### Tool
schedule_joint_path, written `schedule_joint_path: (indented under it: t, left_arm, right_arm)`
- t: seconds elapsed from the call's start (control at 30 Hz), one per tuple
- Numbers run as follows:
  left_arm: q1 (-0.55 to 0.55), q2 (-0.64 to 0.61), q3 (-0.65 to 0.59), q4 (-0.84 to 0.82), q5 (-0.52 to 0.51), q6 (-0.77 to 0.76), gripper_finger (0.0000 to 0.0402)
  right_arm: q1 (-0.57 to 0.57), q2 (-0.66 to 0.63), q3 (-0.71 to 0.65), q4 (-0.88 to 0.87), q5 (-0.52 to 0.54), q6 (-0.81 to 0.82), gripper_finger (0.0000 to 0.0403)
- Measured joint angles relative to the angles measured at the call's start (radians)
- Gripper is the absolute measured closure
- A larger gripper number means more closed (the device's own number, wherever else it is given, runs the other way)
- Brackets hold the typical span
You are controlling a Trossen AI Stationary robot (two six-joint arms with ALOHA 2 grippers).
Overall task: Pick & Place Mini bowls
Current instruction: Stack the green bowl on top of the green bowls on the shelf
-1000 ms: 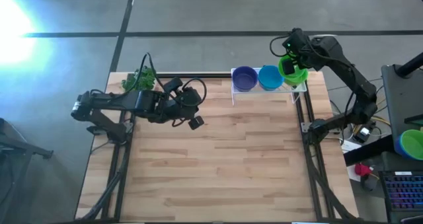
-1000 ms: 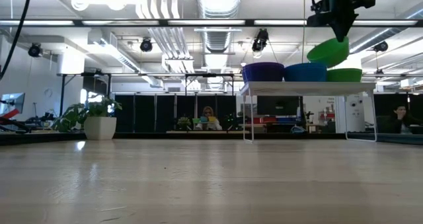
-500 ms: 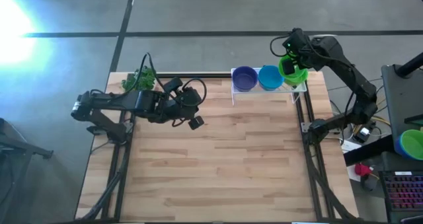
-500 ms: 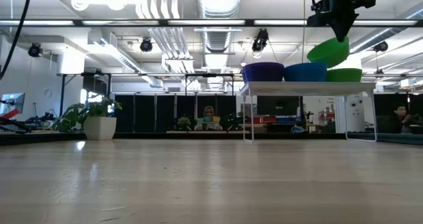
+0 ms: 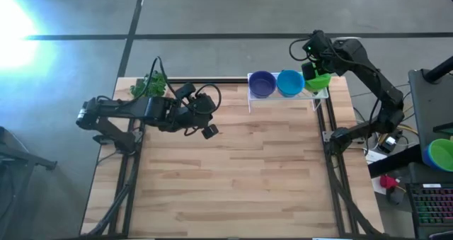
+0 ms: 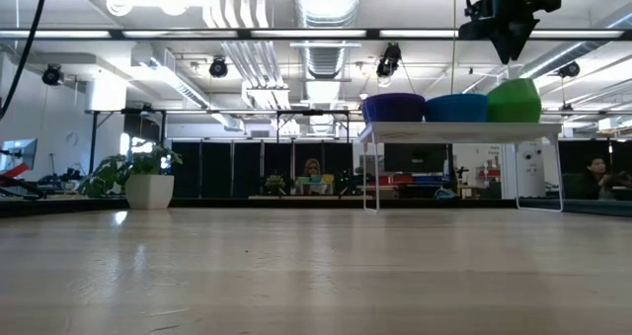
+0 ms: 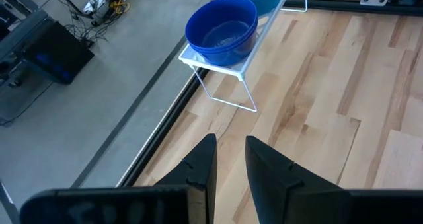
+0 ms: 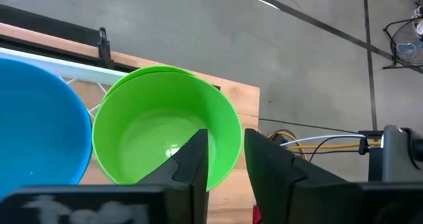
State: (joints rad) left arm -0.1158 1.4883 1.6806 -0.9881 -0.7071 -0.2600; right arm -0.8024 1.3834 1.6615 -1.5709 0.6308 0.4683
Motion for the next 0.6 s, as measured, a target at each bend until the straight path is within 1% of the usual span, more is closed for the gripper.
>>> schedule_joint_path:
  t: [0.2, 0.3, 0.43, 0.57, 0.6]
  left_arm:
    - [0.000, 0.000, 0.000, 0.000, 0.000, 0.000, 0.0328]
    - [0.000, 0.000, 0.000, 0.000, 0.000, 0.000, 0.0328]
    - [0.000, 0.000, 0.000, 0.000, 0.000, 0.000, 0.0328]
    - [0.000, 0.000, 0.000, 0.000, 0.000, 0.000, 0.0328]
    - [0.000, 0.000, 0.000, 0.000, 0.000, 0.000, 0.0328]
  right_arm:
    - [0.000, -0.001, 0.000, 0.000, -0.006, -0.003, 0.0301]
    - [0.000, -0.004, 0.002, 0.000, -0.050, -0.014, 0.0308]
    - [-0.001, -0.015, -0.008, 0.000, -0.157, -0.019, 0.0338]
    - [-0.001, -0.018, -0.044, 0.000, -0.190, -0.009, 0.0385]
    - [-0.001, -0.018, -0.057, 0.000, -0.194, -0.008, 0.0389]
